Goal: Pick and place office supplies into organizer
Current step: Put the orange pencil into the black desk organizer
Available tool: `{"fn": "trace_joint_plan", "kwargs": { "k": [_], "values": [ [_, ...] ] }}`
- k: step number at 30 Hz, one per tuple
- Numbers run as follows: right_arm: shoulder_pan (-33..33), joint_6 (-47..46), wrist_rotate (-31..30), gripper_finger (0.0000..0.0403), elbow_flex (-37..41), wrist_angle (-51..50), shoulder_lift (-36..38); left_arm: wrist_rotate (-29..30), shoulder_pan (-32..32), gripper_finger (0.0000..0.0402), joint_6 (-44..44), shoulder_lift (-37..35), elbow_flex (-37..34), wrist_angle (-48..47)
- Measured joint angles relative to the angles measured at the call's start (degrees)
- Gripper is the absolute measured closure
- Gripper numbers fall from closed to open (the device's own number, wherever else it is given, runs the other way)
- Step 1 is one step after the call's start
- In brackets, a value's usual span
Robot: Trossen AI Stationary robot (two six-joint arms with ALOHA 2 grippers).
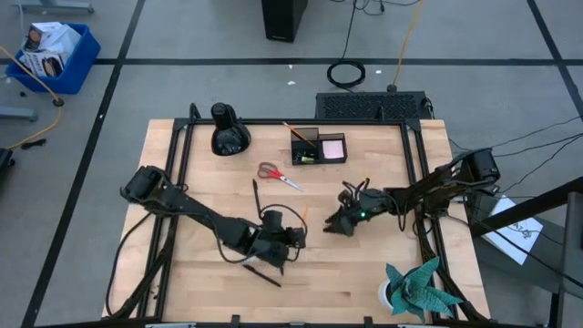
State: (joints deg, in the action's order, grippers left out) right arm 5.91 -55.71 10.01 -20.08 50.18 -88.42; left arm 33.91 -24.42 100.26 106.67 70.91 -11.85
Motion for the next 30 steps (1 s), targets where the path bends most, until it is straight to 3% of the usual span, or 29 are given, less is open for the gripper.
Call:
{"fn": "trace_joint_plan", "kwargs": {
  "k": [3,8,13,19,25,30],
  "values": [
    [1.6,3.3,3.6,0.0078,0.0,-1.1,0.0,-1.4,0.9,0.0382,-0.2,0.0,0.0,0.5],
    [4.8,2.9,3.7,0.0078,0.0,-6.4,0.0,-2.4,1.6,0.0396,-0.2,0.0,0.0,1.4],
    [8.0,10.6,2.3,0.0078,0.0,-9.9,0.0,-3.9,2.2,0.0382,0.4,0.0,0.0,1.9],
    [11.8,13.5,3.4,0.0078,0.0,-9.2,0.0,-5.8,3.5,0.0375,0.5,0.0,0.0,3.5],
    [14.0,17.2,-4.2,0.0078,0.0,-6.8,0.0,-6.0,5.0,0.0396,0.5,0.0,0.0,5.9],
    [15.0,24.7,-5.5,0.0083,0.0,-3.0,0.0,-7.8,6.3,0.0386,0.5,0.0,0.0,6.2]
  ]
}}
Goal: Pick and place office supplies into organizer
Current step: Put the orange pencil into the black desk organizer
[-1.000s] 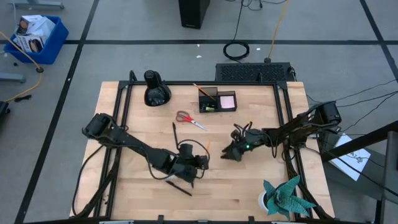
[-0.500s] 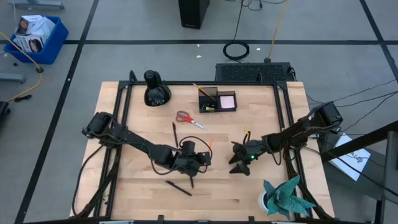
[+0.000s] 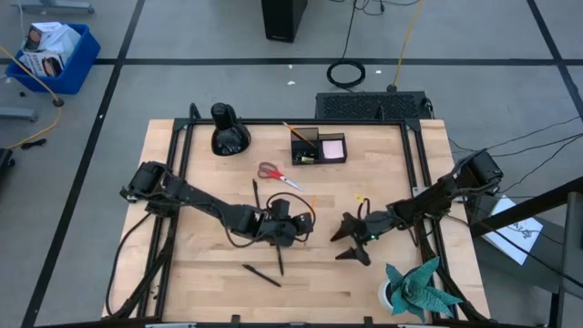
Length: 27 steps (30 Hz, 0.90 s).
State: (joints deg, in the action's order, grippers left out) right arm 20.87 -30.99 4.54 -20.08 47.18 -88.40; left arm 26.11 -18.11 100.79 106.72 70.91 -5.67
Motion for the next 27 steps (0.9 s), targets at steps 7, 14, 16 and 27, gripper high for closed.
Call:
{"fn": "trace_joint_plan", "kwargs": {
  "k": [7,14,16,27],
  "values": [
    [5.9,14.8,-5.3,0.009,-0.8,0.0,0.0,-2.0,1.0,0.0373,0.1,0.0,0.0,0.0],
    [10.6,37.5,-20.1,0.009,-6.8,-0.6,0.0,-2.3,1.1,0.0372,1.2,0.0,0.0,0.2],
    [10.9,42.8,-24.9,0.009,-7.7,-0.6,0.0,-2.3,1.1,0.0372,1.3,0.0,0.0,0.6],
    [12.4,69.8,-34.8,0.009,-8.3,3.2,0.0,-2.3,1.7,0.0371,1.5,0.0,0.0,3.3]
  ]
}}
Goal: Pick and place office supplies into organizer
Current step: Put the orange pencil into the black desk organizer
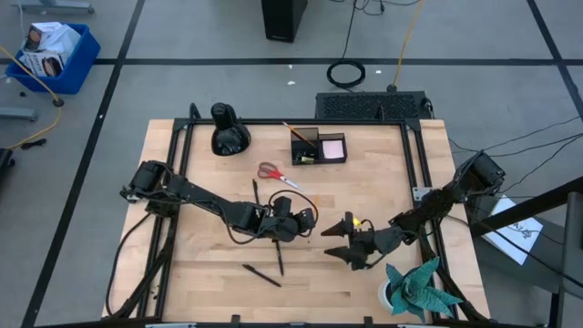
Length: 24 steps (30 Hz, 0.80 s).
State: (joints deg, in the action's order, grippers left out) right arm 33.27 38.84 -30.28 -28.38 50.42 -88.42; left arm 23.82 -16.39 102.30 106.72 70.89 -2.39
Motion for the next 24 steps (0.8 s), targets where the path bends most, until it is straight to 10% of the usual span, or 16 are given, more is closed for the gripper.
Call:
{"fn": "trace_joint_plan", "kwargs": {
  "k": [24],
  "values": [
    [-2.2,9.8,2.5,0.009,-3.7,3.0,-2.5,-0.3,0.4,0.0371,0.7,0.0,0.0,3.2]
  ]
}}
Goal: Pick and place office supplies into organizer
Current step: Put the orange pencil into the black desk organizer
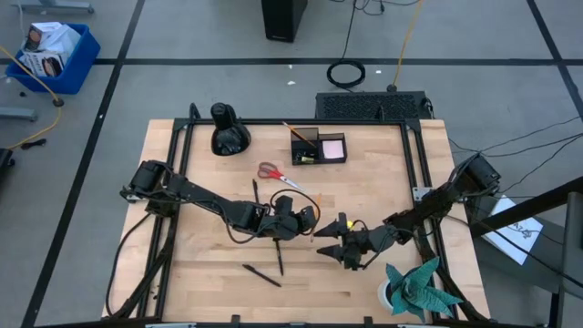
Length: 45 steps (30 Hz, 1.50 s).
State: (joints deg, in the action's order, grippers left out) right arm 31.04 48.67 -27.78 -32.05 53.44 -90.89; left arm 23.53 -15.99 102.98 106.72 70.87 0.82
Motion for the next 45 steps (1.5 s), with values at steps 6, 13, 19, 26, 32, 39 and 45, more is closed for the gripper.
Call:
{"fn": "trace_joint_plan", "kwargs": {
  "k": [6,13,19,26,32,39,45],
  "values": [
    [-0.2,-0.2,-0.6,0.009,-0.5,1.3,-2.1,0.0,0.0,0.0371,0.0,0.0,0.0,0.2],
    [-1.1,0.1,-0.6,0.0106,-0.5,2.1,-3.2,0.1,0.0,0.0371,-0.4,0.0,0.0,1.2],
    [-1.8,0.1,-0.6,0.0144,-0.5,2.8,-4.8,0.1,0.0,0.0371,-0.5,0.0,0.0,2.5],
    [-1.8,0.2,-0.8,0.0178,-0.5,5.8,-5.0,0.1,0.0,0.0371,-0.5,0.0,0.0,2.8],
    [-1.8,1.7,-0.9,0.0209,-0.5,5.9,-5.0,0.1,-0.1,0.0371,-0.5,0.0,0.0,2.8],
    [-3.1,2.0,-2.9,0.0273,-0.5,5.9,-5.0,-0.8,-0.6,0.0371,0.2,0.0,0.0,3.1],
    [-3.6,1.8,-2.9,0.0363,-0.5,6.8,-4.9,-0.8,-1.0,0.0371,1.8,0.0,0.0,3.5]
  ]
}}
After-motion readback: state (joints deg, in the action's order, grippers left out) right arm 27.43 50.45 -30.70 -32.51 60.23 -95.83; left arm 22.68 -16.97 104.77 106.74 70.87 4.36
